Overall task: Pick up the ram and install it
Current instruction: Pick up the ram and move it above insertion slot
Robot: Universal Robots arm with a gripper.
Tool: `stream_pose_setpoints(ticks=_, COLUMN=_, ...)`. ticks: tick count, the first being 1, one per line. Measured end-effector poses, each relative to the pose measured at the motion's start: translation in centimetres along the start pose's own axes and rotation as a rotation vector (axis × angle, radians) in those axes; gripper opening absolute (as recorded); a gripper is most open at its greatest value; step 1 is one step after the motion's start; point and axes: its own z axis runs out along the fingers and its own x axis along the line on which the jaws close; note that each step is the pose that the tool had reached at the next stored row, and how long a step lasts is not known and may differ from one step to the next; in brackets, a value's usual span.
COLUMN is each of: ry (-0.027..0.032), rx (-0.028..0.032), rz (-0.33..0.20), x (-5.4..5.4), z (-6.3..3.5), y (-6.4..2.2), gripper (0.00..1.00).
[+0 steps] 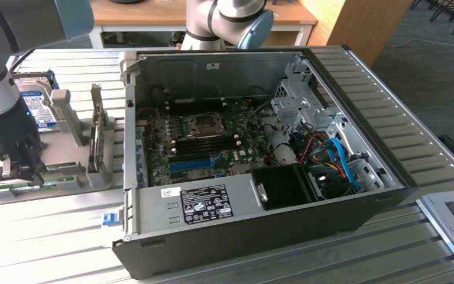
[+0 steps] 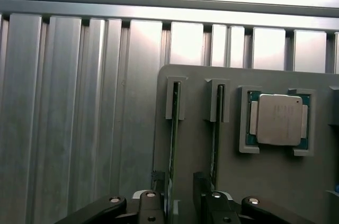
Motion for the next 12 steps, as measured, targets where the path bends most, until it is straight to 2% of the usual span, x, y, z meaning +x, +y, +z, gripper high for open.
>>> stream_pose_setpoints(ticks=12, ry=0.0008, rx=-0.0003, rz=0.000, x=0.00, z=0.72, y=-0.03, gripper=0.35)
